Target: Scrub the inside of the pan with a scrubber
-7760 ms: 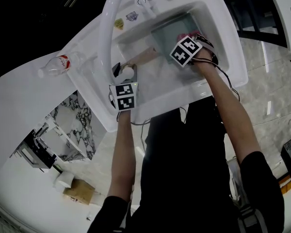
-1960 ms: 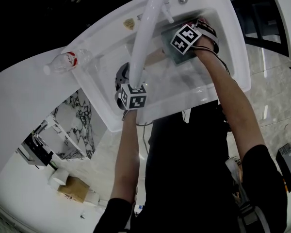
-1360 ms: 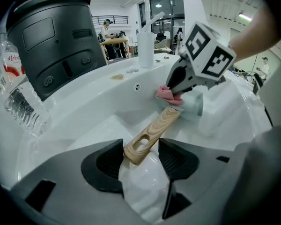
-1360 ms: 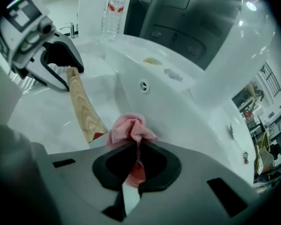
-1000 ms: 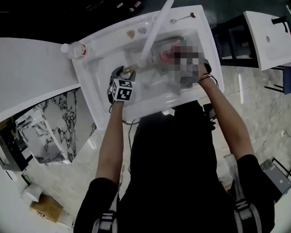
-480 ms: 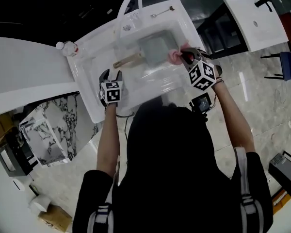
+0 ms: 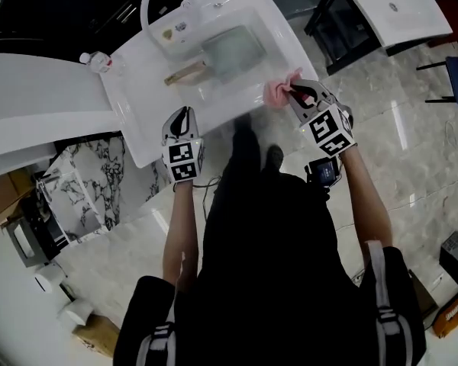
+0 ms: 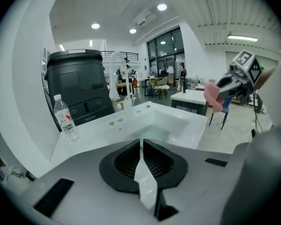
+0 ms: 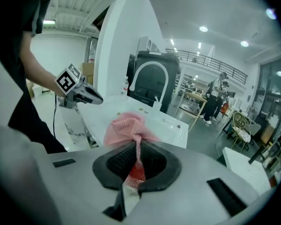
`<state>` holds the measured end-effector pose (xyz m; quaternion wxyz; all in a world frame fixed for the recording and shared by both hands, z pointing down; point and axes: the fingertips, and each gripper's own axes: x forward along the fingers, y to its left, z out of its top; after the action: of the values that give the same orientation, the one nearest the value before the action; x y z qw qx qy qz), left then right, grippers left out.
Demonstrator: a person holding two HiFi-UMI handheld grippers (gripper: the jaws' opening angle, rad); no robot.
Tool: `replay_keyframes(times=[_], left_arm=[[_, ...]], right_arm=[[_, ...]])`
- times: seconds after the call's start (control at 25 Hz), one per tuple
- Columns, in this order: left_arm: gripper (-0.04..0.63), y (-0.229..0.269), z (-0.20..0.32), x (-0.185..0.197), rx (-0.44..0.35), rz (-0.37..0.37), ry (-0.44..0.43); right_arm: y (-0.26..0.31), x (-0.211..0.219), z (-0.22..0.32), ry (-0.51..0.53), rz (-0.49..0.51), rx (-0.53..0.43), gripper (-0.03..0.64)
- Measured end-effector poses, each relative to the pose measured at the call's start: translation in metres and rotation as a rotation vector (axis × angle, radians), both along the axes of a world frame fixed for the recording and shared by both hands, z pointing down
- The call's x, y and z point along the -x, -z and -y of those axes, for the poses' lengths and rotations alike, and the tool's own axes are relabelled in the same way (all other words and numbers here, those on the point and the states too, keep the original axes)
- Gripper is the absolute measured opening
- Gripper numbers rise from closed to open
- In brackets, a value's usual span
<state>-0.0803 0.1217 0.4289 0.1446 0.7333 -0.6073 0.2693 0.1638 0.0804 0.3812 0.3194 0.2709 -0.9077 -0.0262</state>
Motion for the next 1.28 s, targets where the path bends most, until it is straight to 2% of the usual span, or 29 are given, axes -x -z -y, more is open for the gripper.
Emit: replay_keyframes(times=[0.16,0.28,0.44,0.56,0.64,0.8,0.92,1.04,1.28], left_arm=[[0.041,0.043,-0.033,-0.040,-0.046,-0.119,-0.011],[0.038,0.074,-0.049,-0.055,-0.093,-0.210,0.001],[0.035,0.131,-0.053,-0.069,-0.189,-0.306,-0.008],[0.035,0.180,-0.055,-0.079,-0.270,-0.326,-0.035],[0.034,0.210,-0.057,-0.080,-0.309,-0.326,-0.057],[0.034,0.254,-0.060,-0.080,-0.366,-0.311,-0.108],[0.034,0.270,-0.064,-0.087,-0.381,-0.296,-0.147],[0.034,0.279,-0.062,-0.091,-0.394,-0.276,-0.167],[0.034,0.270,-0.063,-0.092,-0.370,-0.282,-0.178]], right_arm=[[0.033,-0.014,-0.034,-0.042,0.185,0.067,0.037],[0.061,-0.022,-0.047,-0.063,0.264,0.072,0.035],[0.115,-0.033,-0.050,-0.095,0.424,0.067,0.035],[0.158,-0.042,-0.052,-0.107,0.565,0.068,0.035],[0.184,-0.044,-0.052,-0.102,0.625,0.053,0.035],[0.218,-0.038,-0.053,-0.070,0.633,-0.019,0.035],[0.227,-0.039,-0.058,-0.068,0.596,-0.073,0.034],[0.228,-0.039,-0.058,-0.070,0.588,-0.072,0.034],[0.222,-0.036,-0.062,-0.078,0.585,-0.060,0.034]])
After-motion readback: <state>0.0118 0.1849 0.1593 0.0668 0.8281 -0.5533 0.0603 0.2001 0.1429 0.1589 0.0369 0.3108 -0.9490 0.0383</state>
